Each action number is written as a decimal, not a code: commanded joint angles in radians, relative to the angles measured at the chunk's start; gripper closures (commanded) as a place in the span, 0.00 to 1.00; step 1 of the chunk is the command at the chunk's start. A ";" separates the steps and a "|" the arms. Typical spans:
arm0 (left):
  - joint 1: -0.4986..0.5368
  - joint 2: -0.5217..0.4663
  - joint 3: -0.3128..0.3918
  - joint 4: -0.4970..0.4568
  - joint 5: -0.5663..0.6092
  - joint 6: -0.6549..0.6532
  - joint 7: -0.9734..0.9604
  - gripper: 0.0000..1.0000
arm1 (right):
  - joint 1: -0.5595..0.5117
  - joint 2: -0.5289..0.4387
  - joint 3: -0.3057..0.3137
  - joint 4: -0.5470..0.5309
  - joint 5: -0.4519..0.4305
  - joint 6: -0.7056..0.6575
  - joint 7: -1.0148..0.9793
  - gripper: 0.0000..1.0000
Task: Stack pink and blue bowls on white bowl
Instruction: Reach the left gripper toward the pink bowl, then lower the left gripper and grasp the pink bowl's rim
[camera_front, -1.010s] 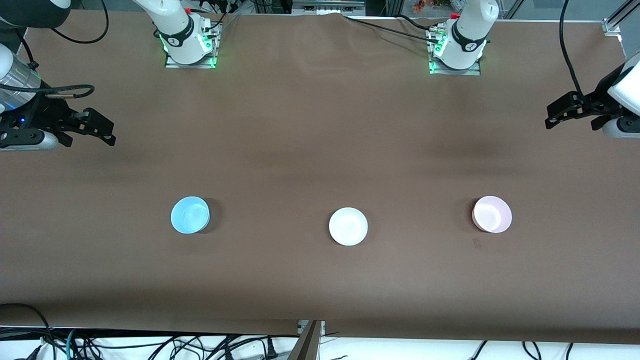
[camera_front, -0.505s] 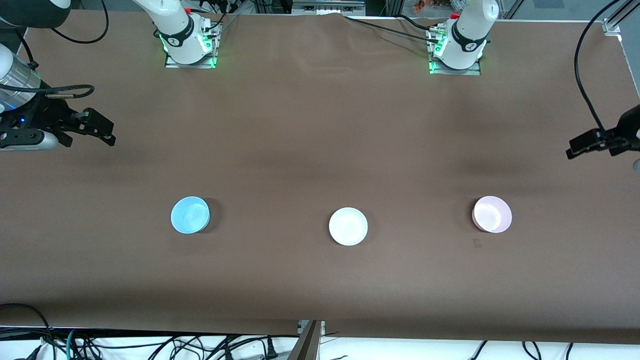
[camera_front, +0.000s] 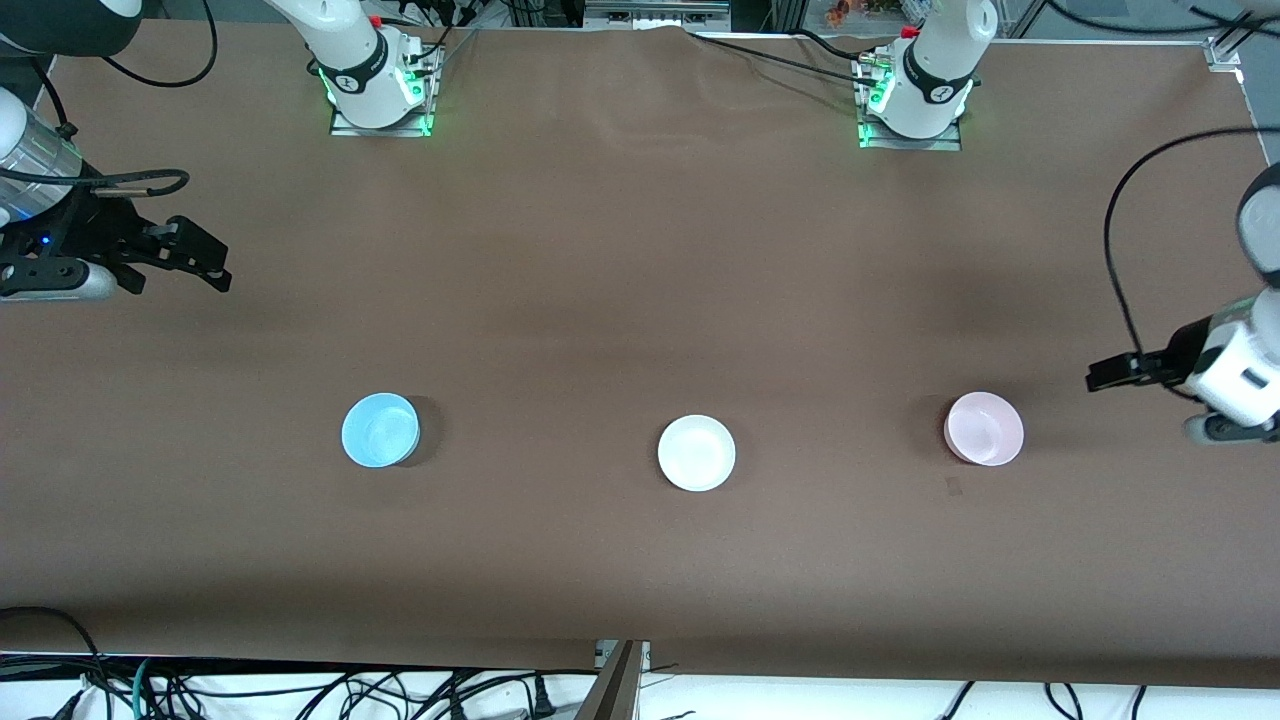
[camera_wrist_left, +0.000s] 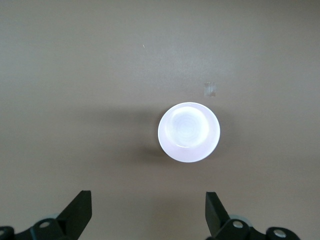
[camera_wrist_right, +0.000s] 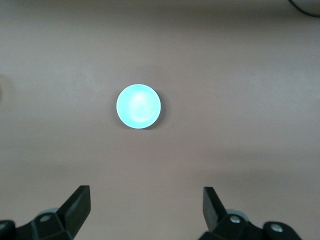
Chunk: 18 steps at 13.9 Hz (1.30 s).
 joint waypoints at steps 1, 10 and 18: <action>0.025 0.064 -0.006 0.019 -0.055 0.051 0.072 0.00 | 0.001 -0.002 0.000 0.001 0.015 0.000 -0.016 0.01; 0.044 0.157 -0.006 -0.138 -0.044 0.334 0.115 0.01 | 0.001 0.007 0.000 0.001 0.015 0.002 -0.016 0.01; 0.030 0.162 -0.014 -0.247 -0.042 0.441 0.115 0.09 | 0.003 0.009 0.001 -0.001 0.015 0.009 -0.018 0.01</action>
